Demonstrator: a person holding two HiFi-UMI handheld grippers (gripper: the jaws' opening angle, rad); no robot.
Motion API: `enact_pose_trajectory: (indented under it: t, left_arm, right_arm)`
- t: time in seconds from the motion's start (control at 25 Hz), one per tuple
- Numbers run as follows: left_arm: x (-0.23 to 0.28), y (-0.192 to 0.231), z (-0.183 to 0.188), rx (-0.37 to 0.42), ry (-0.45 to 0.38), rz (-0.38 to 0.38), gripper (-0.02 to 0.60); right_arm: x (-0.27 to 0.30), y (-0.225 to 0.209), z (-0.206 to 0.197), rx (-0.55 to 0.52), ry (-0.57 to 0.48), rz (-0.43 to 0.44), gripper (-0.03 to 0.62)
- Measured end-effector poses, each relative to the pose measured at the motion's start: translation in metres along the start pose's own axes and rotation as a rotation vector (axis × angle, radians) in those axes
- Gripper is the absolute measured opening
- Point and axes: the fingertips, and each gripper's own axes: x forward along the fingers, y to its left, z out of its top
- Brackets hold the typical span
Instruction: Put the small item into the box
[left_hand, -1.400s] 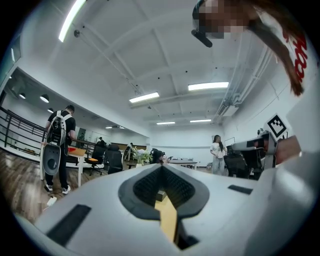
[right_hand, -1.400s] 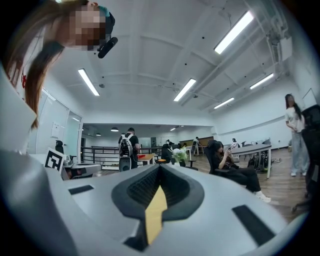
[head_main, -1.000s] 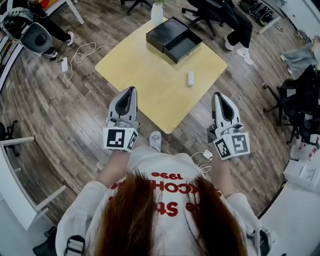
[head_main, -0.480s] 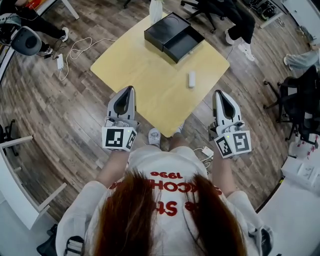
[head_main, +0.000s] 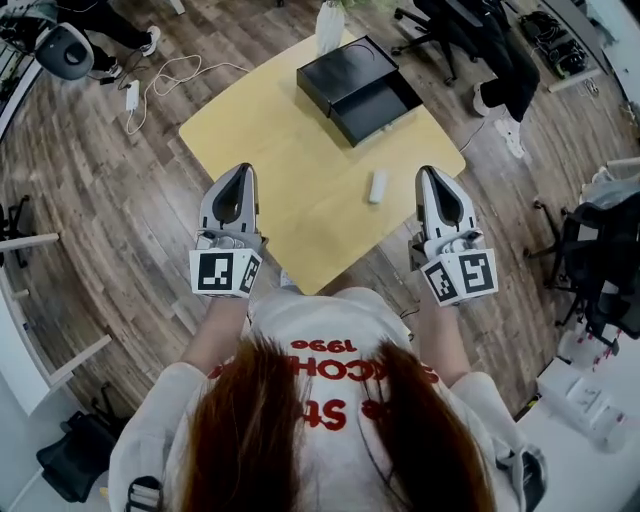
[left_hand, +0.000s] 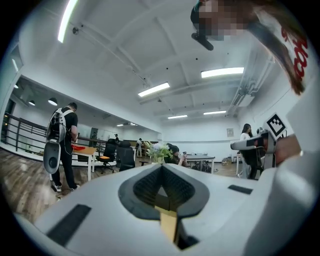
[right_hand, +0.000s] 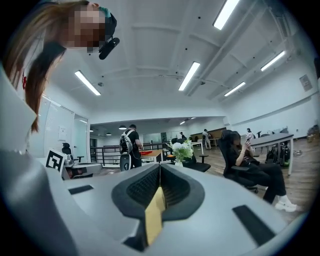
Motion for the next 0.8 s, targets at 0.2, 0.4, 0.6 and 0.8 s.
enact_pose_trajectory:
  t: [0.2,0.4,0.6,0.8]
  left_arm:
    - [0.022,-0.007,-0.001,0.02,-0.005,0.1,0.006]
    - [0.034,-0.005,-0.004,0.029,-0.002,0.149,0.006]
    - [0.042,-0.006,-0.023,0.005,0.034,0.14,0.006]
    - [0.051,-0.005,-0.045,-0.024,0.077,0.091,0.006]
  right_arm:
    - [0.026,-0.038,-0.011,0.016,0.028,0.089,0.008]
    - [0.048,-0.047,-0.037,0.039,0.096,0.138,0.008]
    - [0.053,-0.05,-0.097,0.081,0.262,0.088,0.043]
    - [0.047,-0.051,-0.186,0.094,0.511,0.013,0.134]
